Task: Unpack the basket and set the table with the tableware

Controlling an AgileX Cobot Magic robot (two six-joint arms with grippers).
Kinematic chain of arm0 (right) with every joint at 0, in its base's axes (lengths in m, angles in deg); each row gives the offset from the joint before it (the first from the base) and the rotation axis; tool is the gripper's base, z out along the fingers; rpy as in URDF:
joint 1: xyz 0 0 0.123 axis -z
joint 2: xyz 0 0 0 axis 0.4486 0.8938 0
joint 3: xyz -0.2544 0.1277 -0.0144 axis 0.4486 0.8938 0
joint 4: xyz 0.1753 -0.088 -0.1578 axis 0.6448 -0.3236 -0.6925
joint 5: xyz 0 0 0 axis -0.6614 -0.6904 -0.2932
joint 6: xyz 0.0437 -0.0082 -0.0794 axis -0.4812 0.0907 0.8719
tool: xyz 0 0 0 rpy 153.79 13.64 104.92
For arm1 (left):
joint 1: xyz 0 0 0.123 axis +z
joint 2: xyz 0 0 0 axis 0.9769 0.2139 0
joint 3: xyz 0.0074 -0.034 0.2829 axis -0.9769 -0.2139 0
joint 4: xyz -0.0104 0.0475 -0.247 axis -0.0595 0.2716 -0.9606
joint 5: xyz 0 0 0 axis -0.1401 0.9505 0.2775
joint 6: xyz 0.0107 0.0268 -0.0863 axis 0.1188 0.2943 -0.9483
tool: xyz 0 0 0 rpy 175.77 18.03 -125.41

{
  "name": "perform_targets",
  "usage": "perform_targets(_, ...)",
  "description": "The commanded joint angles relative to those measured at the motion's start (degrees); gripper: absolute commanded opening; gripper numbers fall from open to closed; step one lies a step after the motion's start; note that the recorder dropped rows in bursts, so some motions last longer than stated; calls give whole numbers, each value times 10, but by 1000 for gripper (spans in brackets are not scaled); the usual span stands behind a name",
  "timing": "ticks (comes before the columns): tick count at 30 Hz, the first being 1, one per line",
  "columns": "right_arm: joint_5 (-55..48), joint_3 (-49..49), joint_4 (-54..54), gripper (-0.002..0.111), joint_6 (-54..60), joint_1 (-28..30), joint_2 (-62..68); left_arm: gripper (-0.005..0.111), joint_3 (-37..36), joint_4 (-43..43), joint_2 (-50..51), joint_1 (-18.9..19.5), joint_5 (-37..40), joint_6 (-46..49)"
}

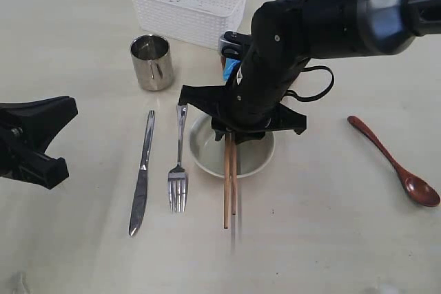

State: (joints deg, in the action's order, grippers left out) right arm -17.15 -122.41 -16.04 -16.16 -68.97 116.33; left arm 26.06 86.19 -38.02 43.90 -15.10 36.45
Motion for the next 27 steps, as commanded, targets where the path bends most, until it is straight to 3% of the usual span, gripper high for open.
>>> perform_targets(1,1,-3,-5,27,-2,0,0,0,-4,0,-3,-1,0,-1)
perform_targets(11,1,-3,-24,29,2,0,0,0,-4,0,-3,-1,0,0)
perform_targets(13,0,-3,-26,44,19,0,0,0,-4,0,-3,-1,0,0)
perform_targets(14,-4,-3,-26,60,20,0,-1,0,-4,0,-3,-1,0,0)
perform_targets(16,-10,-3,-26,71,34,0,-4,0,-4,0,-3,-1,0,0)
perform_targets(24,-60,-4,-42,71,135,4,-132,0,-4,0,-3,-1,0,0)
perform_targets(27,-184,-4,-120,71,154,69,-194,0,-4,0,-3,-1,0,-1)
